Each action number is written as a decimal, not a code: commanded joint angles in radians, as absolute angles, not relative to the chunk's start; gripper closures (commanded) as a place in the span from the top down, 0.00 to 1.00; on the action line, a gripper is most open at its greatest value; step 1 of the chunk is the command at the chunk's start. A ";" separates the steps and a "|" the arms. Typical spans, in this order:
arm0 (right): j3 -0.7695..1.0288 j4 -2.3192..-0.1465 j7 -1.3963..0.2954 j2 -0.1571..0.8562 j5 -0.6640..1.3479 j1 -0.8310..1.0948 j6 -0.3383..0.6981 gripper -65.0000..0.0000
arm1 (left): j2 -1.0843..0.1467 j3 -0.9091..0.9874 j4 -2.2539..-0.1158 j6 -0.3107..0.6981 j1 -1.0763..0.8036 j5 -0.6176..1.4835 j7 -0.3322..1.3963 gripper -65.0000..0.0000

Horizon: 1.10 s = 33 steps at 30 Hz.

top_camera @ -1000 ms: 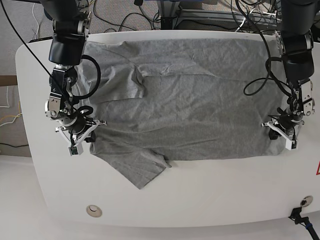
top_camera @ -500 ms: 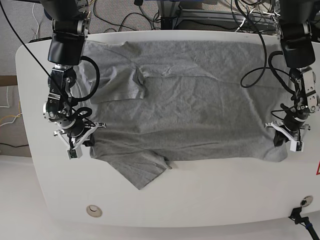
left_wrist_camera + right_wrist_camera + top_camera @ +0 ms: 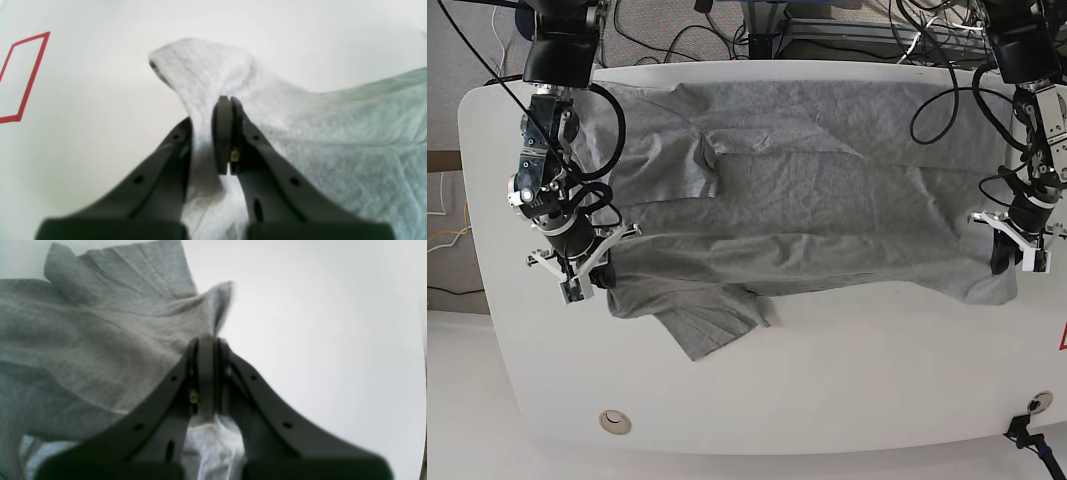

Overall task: Fold the T-shirt properly
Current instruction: 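Lift and fold the grasped edges toward the collar with both grippers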

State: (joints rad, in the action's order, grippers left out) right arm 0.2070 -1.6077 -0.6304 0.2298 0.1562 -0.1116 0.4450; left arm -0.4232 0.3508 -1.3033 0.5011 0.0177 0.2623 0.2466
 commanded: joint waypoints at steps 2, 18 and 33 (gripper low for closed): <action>0.213 -1.675 -0.605 0.243 0.163 -0.076 0.441 0.00 | -0.446 0.390 -1.353 0.499 -0.005 0.277 0.222 0.00; 0.259 -1.802 -0.605 0.243 0.162 0.113 0.441 0.00 | -0.447 0.467 -1.406 0.499 -0.186 0.277 0.223 0.00; 0.277 -1.733 -0.605 0.234 0.159 0.173 0.441 0.00 | -0.463 0.463 -1.403 0.501 -0.272 0.271 0.269 0.00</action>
State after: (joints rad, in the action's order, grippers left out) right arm 0.2729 -1.7447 -0.6182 0.2268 0.1623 0.1833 0.4473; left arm -0.4416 0.4633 -1.3876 0.5056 -0.2657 0.2619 0.2543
